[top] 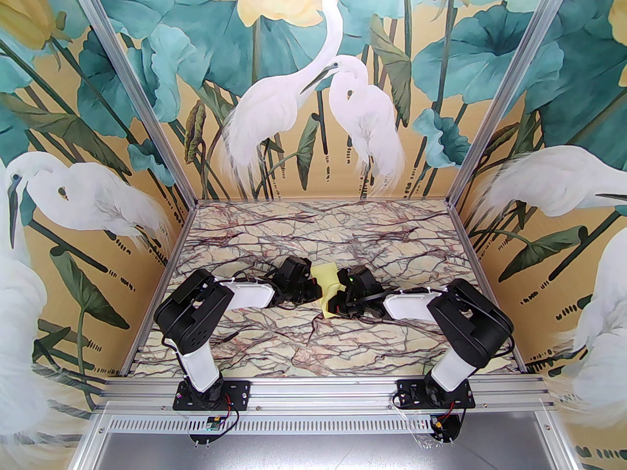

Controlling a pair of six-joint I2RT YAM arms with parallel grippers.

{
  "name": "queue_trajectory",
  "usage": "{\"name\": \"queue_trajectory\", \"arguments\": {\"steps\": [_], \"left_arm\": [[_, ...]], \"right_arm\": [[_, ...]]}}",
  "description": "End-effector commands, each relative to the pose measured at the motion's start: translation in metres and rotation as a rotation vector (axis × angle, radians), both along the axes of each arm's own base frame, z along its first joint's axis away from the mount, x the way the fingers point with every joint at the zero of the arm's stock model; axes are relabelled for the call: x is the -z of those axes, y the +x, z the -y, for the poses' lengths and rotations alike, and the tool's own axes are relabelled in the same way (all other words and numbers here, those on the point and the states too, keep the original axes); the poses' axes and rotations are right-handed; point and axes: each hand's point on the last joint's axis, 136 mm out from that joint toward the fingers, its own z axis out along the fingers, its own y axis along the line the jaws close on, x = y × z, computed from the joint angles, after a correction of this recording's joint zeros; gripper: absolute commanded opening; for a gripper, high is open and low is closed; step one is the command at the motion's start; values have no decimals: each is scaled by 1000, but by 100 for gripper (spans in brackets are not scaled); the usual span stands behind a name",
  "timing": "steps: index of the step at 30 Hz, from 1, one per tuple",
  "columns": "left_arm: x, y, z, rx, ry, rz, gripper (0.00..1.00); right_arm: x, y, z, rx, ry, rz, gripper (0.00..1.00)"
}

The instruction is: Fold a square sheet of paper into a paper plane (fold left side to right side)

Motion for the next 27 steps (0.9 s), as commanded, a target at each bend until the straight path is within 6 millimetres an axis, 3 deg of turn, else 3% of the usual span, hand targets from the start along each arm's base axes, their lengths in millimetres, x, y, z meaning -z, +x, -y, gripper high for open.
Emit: {"name": "queue_trajectory", "arguments": {"steps": [1, 11, 27], "left_arm": [[2, 9, -5, -18, 34, 16, 0], [-5, 12, -5, -13, 38, 34, 1], [7, 12, -8, -16, 61, 15, 0]], "right_arm": [[-3, 4, -8, -4, 14, 6, 1], [3, 3, -7, -6, -9, -4, 1], [-1, 3, -6, -10, -17, 8, 1]]}}
